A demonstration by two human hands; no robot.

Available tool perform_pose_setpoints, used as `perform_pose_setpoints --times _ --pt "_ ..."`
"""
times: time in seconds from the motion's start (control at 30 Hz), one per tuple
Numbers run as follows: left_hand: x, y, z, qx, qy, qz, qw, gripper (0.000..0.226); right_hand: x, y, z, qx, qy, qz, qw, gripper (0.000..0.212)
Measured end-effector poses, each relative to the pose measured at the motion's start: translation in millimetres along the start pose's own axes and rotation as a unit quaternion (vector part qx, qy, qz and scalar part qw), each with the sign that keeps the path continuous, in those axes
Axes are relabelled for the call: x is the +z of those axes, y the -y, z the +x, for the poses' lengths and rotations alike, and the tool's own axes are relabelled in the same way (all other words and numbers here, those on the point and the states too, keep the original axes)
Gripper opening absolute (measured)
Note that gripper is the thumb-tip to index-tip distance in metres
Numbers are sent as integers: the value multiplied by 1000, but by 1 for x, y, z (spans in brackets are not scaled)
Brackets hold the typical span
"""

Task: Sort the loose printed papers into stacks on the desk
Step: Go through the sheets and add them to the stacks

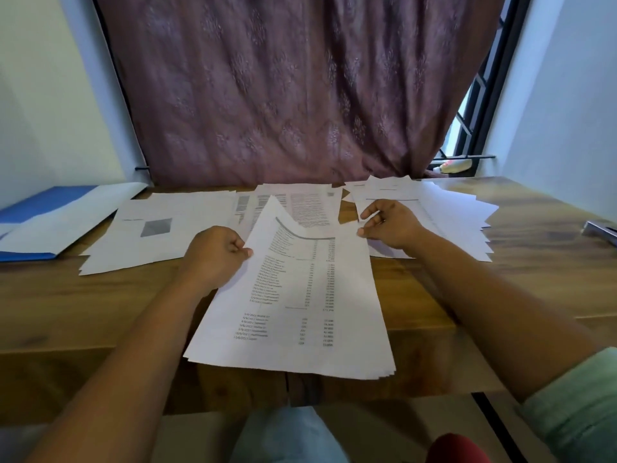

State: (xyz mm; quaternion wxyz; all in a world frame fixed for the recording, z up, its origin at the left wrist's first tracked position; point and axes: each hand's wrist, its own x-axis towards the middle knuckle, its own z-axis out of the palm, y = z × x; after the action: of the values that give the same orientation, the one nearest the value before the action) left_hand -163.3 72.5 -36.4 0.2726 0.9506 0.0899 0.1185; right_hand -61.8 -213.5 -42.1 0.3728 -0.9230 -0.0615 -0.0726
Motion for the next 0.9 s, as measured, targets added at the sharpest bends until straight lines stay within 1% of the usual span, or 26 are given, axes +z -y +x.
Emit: perform_pose_setpoints --times 0.07,0.13,0.2,0.3,0.33,0.4,0.5,0.53,0.6,0.67,0.7,0.73,0.8,0.83,0.9 --pt "-1 -1 -2 -16 5 -8 1000 24 2 4 6 -16 5 -36 999 26" --pt "-3 -1 -4 -18 -1 -1 1000 14 8 8 8 -33 -6 -21 999 14" --pt "-3 0 -5 -11 -25 17 999 15 15 7 6 -46 -18 -8 999 19" --pt "-4 4 -5 8 -75 31 997 8 20 3 4 -69 -15 -10 997 29" --pt "-4 5 -4 12 -92 23 995 7 19 -1 5 -72 -12 -6 997 28" --pt "-2 7 -4 23 -115 -10 993 7 18 -7 10 -66 -5 17 998 19" --pt "1 10 -2 41 -121 -37 991 10 20 -14 17 -52 -13 14 998 8" --pt "3 11 -2 40 -121 -55 990 10 21 -16 19 -39 -10 25 999 12" --pt "7 13 -3 28 -127 -138 982 9 21 -14 20 -1 26 77 997 38" --pt "9 15 -4 9 -126 -247 961 11 19 -9 18 43 68 193 978 67" --pt "10 15 -4 4 -120 -294 948 14 18 -7 16 51 77 240 966 74" --pt "11 14 -5 1 -110 -334 936 16 17 -6 14 52 75 271 958 72" --pt "11 13 -5 -1 -96 -386 918 18 13 -1 9 50 51 324 943 55" --pt "11 12 -6 -4 -93 -397 913 19 11 1 7 51 37 350 935 50" --pt "13 12 -5 -14 -87 -387 918 20 8 2 5 51 18 398 916 49"
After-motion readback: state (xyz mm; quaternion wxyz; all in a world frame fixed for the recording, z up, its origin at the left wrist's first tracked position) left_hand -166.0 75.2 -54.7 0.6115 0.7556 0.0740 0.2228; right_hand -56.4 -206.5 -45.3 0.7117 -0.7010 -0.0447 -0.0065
